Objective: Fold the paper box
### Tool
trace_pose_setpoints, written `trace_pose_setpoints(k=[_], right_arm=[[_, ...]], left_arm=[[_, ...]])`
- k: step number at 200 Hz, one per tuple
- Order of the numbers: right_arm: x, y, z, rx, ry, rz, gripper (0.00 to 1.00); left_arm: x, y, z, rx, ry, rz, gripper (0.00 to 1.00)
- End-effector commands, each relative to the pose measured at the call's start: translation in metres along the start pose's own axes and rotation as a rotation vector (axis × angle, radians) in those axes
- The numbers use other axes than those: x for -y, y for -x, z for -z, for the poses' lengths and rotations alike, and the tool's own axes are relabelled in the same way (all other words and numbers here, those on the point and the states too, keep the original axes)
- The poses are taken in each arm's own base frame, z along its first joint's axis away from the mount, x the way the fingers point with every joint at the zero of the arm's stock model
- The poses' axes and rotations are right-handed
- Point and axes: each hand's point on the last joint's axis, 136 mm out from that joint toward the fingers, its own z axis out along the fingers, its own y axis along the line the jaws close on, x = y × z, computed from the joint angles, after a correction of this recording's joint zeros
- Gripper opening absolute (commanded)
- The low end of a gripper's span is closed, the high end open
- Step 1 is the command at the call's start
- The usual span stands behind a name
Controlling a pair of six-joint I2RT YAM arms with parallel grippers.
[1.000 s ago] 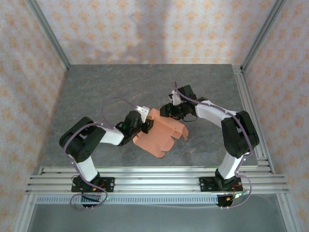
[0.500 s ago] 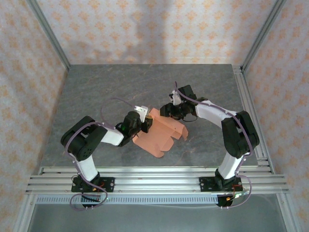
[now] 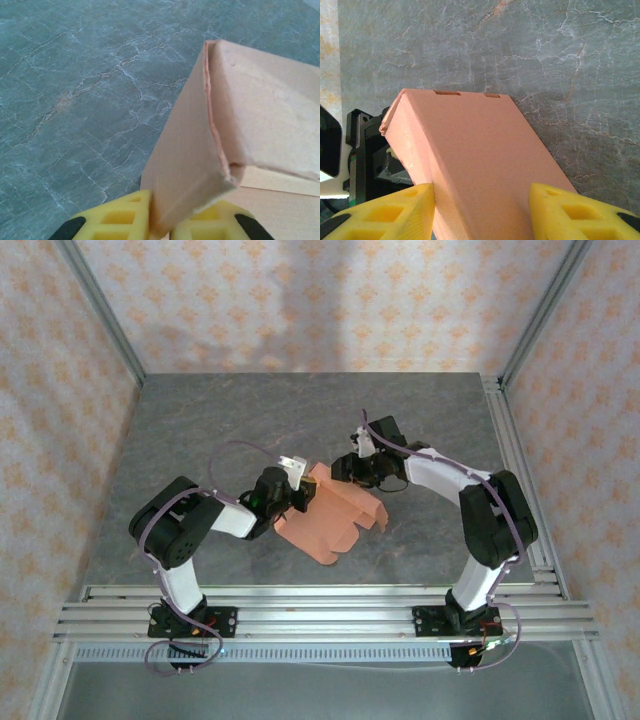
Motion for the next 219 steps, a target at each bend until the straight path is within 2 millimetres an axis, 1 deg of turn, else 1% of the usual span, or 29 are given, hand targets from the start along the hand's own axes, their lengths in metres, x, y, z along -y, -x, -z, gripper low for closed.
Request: trace_pose_setpoints(k=[1, 6, 8, 9, 33, 56, 68, 86, 110, 130, 140, 160, 177, 201, 219], right_arm=[[0.005, -0.007, 0.005, -0.004, -0.065, -0.02, 0.51], [0.004, -0.007, 0.007, 0.0, -0.064, -0.016, 0.51], [0.004, -0.006, 0.007, 0.003, -0.063, -0.014, 0.51], [0.004, -0.006, 0.007, 0.002, -0.062, -0.015, 0.51], [-0.008, 0.002, 0.021, 0.059, -0.048, 0.021, 0.55], [-0.023, 0.015, 0.041, 0.147, -0.027, 0.064, 0.64], [-0.028, 0.023, 0.053, 0.197, -0.019, 0.067, 0.67], [-0.028, 0.037, 0.07, 0.279, -0.004, 0.044, 0.68], [-0.021, 0.047, 0.083, 0.329, 0.006, 0.015, 0.68], [-0.012, 0.048, 0.083, 0.316, 0.02, -0.021, 0.68], [-0.011, 0.045, 0.08, 0.297, 0.034, -0.024, 0.66], [-0.021, 0.037, 0.073, 0.236, 0.109, -0.003, 0.65], [-0.03, 0.025, 0.066, 0.174, 0.146, 0.035, 0.64], [-0.034, 0.014, 0.058, 0.124, 0.152, 0.064, 0.6], [-0.036, 0.01, 0.056, 0.116, 0.163, 0.069, 0.56]], left_arm=[[0.011, 0.016, -0.003, 0.039, -0.055, -0.019, 0.11], [0.011, 0.016, -0.003, 0.039, -0.058, -0.019, 0.09], [0.011, 0.016, -0.002, 0.04, -0.059, -0.021, 0.02], [0.012, 0.016, -0.002, 0.041, -0.06, -0.023, 0.0], [0.014, 0.019, -0.001, 0.052, -0.071, -0.026, 0.0], [0.017, 0.027, 0.004, 0.063, -0.089, -0.019, 0.0], [0.021, 0.033, 0.007, 0.068, -0.104, -0.016, 0.0], [0.03, 0.041, 0.013, 0.069, -0.144, -0.02, 0.0], [0.041, 0.054, 0.023, 0.093, -0.196, -0.014, 0.0], [0.054, 0.066, 0.034, 0.113, -0.255, -0.011, 0.0], [0.06, 0.072, 0.039, 0.124, -0.28, -0.01, 0.0], [0.064, 0.082, 0.047, 0.143, -0.294, -0.007, 0.0], [0.068, 0.091, 0.053, 0.168, -0.304, -0.002, 0.0], [0.071, 0.102, 0.058, 0.192, -0.313, 0.014, 0.0], [0.068, 0.11, 0.059, 0.205, -0.287, 0.04, 0.0]])
